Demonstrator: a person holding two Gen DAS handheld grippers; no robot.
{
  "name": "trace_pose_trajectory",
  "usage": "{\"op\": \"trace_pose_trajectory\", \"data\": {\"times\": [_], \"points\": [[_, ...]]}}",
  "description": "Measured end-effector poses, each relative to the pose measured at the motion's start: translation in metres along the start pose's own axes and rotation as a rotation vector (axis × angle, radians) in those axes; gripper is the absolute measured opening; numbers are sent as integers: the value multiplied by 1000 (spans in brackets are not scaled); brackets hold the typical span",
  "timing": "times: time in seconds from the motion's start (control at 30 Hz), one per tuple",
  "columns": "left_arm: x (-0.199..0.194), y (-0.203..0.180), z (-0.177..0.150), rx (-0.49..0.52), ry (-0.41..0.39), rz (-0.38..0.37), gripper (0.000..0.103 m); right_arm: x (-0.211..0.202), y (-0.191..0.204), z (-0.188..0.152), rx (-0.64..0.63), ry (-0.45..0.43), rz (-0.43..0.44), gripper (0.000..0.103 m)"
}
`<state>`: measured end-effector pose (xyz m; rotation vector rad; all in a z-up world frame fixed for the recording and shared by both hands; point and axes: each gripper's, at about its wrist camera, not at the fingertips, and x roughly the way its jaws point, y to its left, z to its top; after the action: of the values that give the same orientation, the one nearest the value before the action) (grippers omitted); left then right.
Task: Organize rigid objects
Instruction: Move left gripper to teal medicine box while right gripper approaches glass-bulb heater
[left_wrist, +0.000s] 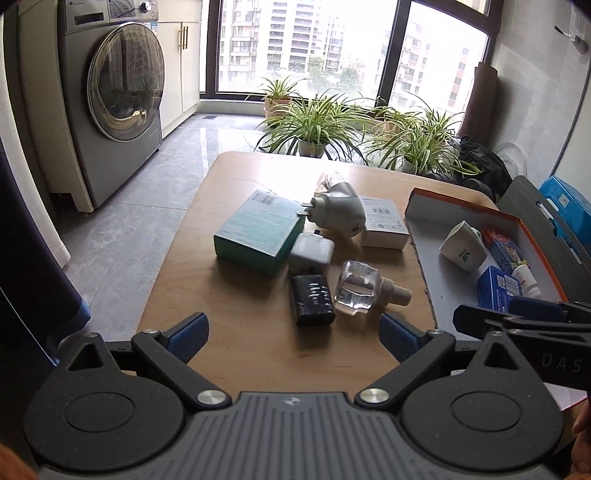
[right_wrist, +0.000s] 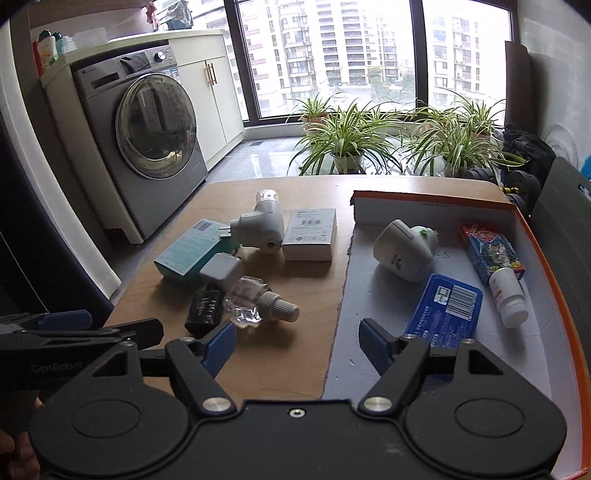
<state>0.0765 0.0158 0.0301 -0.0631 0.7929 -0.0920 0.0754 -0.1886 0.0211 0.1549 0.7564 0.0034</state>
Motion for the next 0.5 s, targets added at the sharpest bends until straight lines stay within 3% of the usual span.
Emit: {"op": "trace_pose_trajectory", "data": {"times": [0.5], "points": [[5,29,3,-34,6,32,101,13,27,5,-52,20,29,87]]}}
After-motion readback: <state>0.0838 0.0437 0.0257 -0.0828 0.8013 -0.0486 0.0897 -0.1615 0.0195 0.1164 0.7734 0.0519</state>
